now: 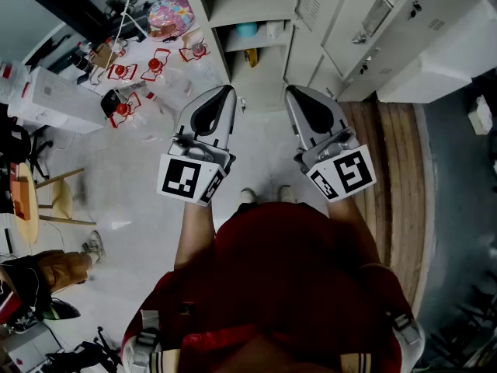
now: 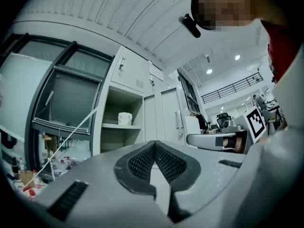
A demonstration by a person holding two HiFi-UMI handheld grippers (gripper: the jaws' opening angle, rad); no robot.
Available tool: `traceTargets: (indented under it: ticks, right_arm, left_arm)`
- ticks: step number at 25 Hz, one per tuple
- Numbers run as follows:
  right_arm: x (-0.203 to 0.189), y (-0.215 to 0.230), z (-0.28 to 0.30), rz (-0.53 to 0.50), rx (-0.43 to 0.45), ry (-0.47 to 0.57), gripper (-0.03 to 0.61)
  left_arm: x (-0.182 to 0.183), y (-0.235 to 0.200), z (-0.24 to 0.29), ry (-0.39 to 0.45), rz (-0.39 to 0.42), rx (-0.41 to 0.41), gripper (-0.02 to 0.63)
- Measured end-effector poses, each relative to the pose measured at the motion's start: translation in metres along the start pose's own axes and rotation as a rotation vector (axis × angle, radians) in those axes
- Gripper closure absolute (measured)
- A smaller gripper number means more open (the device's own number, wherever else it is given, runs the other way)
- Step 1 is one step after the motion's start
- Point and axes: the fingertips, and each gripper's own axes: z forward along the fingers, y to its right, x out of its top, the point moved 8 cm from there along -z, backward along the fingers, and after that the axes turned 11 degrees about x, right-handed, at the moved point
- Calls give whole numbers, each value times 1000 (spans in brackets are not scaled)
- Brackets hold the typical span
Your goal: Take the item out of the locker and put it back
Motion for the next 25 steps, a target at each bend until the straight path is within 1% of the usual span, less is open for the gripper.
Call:
traceTargets:
  ticks: [3, 6, 16, 25]
  right_arm:
    - [2, -3, 3, 2, 3, 15, 578]
    - [4, -4, 5, 6, -11, 28, 578]
    - [5, -13, 16, -9, -41, 16, 578]
    - [5, -24, 35, -19, -68, 2, 578]
  left_arm:
    - [1, -3, 0, 3, 1, -1, 607]
    - [3, -5, -2, 10, -1, -6, 607]
    - [3, -15, -4, 21, -16, -36, 607]
    - [4, -37, -8, 21, -22, -58, 607]
